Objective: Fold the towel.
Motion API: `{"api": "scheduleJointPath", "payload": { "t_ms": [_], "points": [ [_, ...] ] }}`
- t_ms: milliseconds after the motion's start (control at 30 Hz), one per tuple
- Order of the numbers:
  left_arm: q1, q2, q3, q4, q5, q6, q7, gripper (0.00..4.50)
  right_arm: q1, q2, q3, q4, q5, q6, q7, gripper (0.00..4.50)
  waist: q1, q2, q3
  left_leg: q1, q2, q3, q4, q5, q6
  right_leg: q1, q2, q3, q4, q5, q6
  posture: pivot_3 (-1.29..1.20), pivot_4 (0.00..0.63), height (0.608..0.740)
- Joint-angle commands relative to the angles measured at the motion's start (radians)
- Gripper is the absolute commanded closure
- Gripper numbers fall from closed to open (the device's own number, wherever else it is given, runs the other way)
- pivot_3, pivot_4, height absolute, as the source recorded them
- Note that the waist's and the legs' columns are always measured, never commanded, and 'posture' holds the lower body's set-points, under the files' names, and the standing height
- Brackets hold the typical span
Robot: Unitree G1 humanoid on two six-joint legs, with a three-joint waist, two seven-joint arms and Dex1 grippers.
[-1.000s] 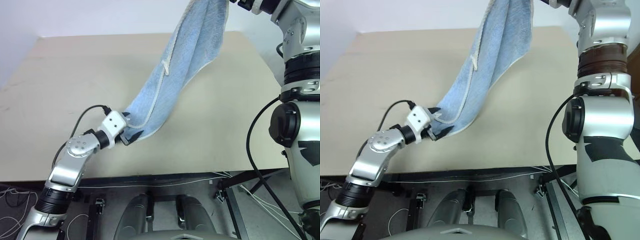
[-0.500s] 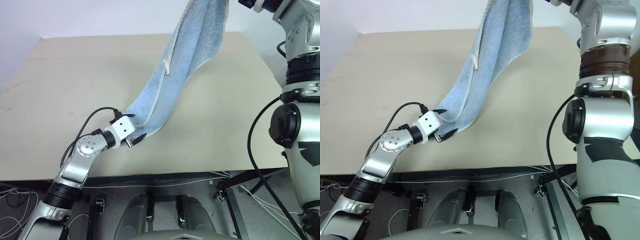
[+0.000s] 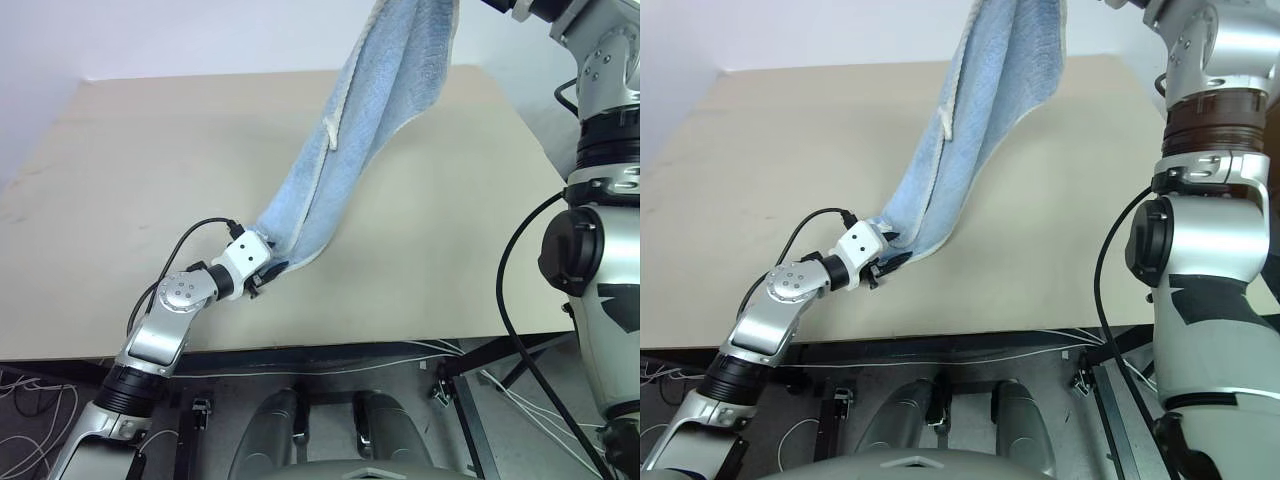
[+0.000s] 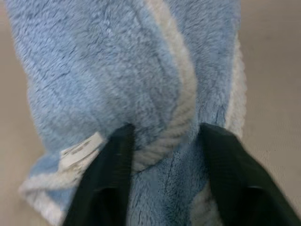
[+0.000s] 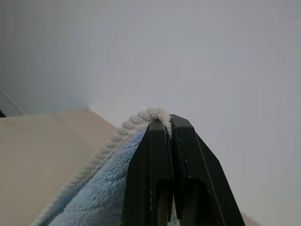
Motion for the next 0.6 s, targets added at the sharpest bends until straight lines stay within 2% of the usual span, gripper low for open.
{"api": "scheduleJointPath", "payload": {
  "t_ms": [33, 133, 267, 400, 500, 600],
  "points": [
    [0.015, -0.008, 0.056, 0.011, -0.026, 0.036, 0.024, 3.60, -0.011, -0.012, -0.018, -0.048, 0.017, -0.009, -0.003, 4.50, 0.000, 0.000, 0.000, 0.000, 0.000, 0.000, 0.000, 0.000, 0.000, 0.000, 0.000, 0.000, 0.000, 0.000, 0.000, 0.00, 0.150, 0.735],
    [0.009, -0.018, 0.095, 0.012, -0.037, 0.006, 0.047, 4.47, -0.004, -0.011, -0.017, -0.055, 0.018, -0.007, 0.001, 4.50, 0.001, 0.000, 0.000, 0.000, 0.000, 0.000, 0.000, 0.000, 0.000, -0.001, 0.000, 0.000, 0.001, 0.000, 0.000, 0.00, 0.150, 0.735],
    [0.016, -0.051, 0.198, -0.055, -0.183, 0.010, 0.013, 4.47, 0.007, -0.015, -0.008, -0.051, 0.007, -0.010, 0.002, 4.50, 0.001, 0.000, 0.000, -0.001, 0.000, 0.000, 0.001, 0.000, 0.000, -0.001, 0.000, 0.000, 0.000, 0.000, 0.000, 0.00, 0.150, 0.735],
    [0.011, -0.037, 0.302, -0.098, -0.297, 0.065, -0.009, 4.47, 0.010, -0.026, 0.018, -0.003, -0.035, -0.027, -0.017, 4.50, 0.001, 0.000, 0.000, -0.002, 0.000, 0.000, 0.001, 0.000, 0.000, -0.001, 0.000, 0.000, -0.001, 0.000, 0.000, 0.00, 0.150, 0.735],
    [0.019, 0.015, 0.354, -0.103, -0.363, 0.113, -0.063, 4.47, 0.012, -0.029, 0.023, 0.025, -0.052, -0.036, -0.015, 4.50, 0.001, 0.000, 0.000, -0.002, 0.000, 0.000, 0.001, 0.000, 0.000, -0.001, 0.000, 0.000, -0.002, 0.000, 0.000, 0.00, 0.150, 0.735],
    [0.049, 0.122, 0.358, -0.088, -0.384, 0.149, -0.167, 4.47, 0.014, -0.027, 0.036, 0.048, -0.070, -0.040, -0.012, 4.50, -0.001, 0.000, 0.000, -0.002, 0.000, 0.001, 0.001, 0.000, 0.000, -0.001, 0.000, 0.000, -0.002, 0.000, 0.000, 0.00, 0.150, 0.735]
  ]
}}
